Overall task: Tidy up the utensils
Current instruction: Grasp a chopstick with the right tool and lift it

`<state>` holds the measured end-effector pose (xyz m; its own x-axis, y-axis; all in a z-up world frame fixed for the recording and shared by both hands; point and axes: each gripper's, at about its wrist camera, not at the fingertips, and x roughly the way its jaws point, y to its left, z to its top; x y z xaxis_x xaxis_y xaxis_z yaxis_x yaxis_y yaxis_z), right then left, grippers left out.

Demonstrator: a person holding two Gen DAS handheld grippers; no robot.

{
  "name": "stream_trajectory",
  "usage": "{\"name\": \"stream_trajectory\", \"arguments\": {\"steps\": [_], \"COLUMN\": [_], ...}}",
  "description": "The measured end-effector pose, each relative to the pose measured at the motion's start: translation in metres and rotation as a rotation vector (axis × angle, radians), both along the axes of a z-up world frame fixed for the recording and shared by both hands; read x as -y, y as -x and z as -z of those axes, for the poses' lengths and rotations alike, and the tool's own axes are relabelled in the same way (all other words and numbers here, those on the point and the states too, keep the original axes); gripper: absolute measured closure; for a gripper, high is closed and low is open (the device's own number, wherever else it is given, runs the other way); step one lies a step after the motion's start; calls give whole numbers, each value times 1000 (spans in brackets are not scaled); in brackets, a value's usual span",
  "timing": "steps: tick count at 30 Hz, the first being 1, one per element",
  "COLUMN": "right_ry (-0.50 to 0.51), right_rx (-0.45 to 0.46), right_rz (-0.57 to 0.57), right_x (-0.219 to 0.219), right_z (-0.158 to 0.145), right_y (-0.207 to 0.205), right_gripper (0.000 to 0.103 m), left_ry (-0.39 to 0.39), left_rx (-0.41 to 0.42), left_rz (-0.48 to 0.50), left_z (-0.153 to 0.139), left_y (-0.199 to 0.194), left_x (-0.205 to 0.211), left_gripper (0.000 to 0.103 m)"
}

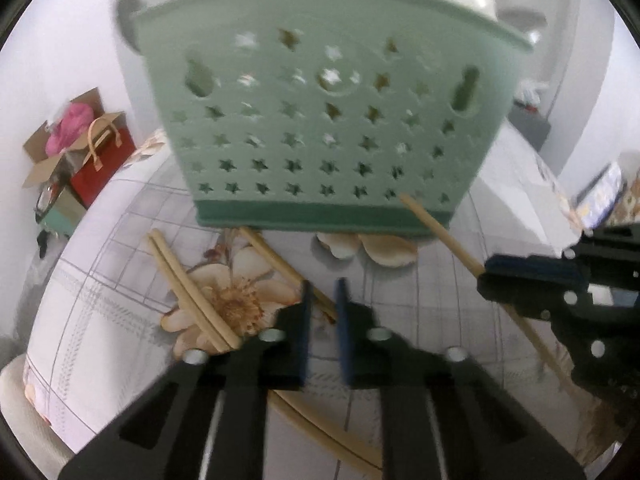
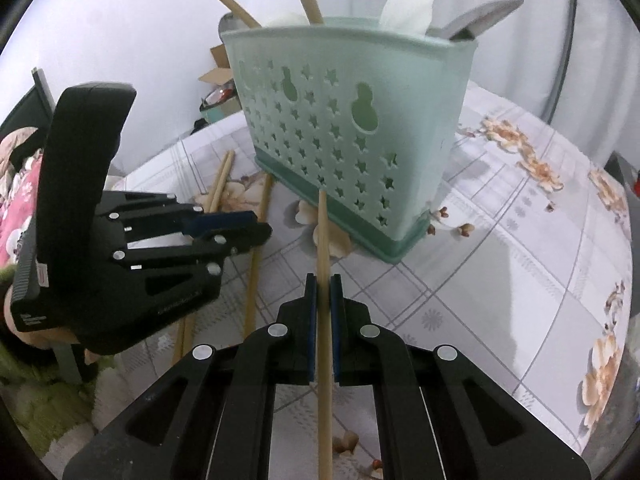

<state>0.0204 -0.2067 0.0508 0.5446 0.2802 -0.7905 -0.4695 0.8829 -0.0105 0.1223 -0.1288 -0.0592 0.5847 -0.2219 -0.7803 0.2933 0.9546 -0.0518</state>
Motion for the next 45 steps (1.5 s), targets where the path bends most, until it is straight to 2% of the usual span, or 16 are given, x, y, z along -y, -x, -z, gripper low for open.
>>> {"name": "stream_trajectory", "arguments": {"steps": [6, 9, 13, 19, 24, 26, 31, 36, 39, 41, 43, 45], "right_ry": [-8, -12, -13, 21, 67, 73, 46, 4, -14, -21, -29, -40], "right_rx": [18, 22, 32, -15, -128, -129, -163, -187, -187, -183, -174, -163], "right_rz": [7, 9, 5, 13, 41, 33, -22, -101, -110, -98, -73, -34], "right_x": [-8, -11, -16, -18, -18, -23, -46, -77, -83, -79, -69, -56], "right_z": [-6, -8, -13, 0, 28, 31, 33, 38, 39, 38, 35, 31], "right_y": [-1, -3, -3, -3, -3, 2, 9, 17, 16, 14, 13, 9], "right_gripper": [98, 98, 98, 98, 98, 98, 98, 98, 99, 99, 99, 99], "left_ry": [202, 355, 435, 481, 474, 463, 431, 422, 429, 433, 436, 434], "left_rx": [-66, -131, -142, -181, -180, -170, -179, -168, -170, -168, -159, -144], "left_rz": [-46, -67, -67, -44, -46, -46, -67, -85, -96, -97, -98, -104], "left_z": [-2, 0, -2, 0, 0, 0, 4, -2, -2, -3, -7, -11], "left_y": [8, 9, 16, 25, 43, 52, 62, 61, 56, 53, 50, 50], "left_x": [-39, -61, -81, -92, -92, -106, -126, -137, -137, -139, -138, -141], "left_gripper": [103, 103, 103, 103, 103, 103, 103, 103, 103, 99, 88, 81]}}
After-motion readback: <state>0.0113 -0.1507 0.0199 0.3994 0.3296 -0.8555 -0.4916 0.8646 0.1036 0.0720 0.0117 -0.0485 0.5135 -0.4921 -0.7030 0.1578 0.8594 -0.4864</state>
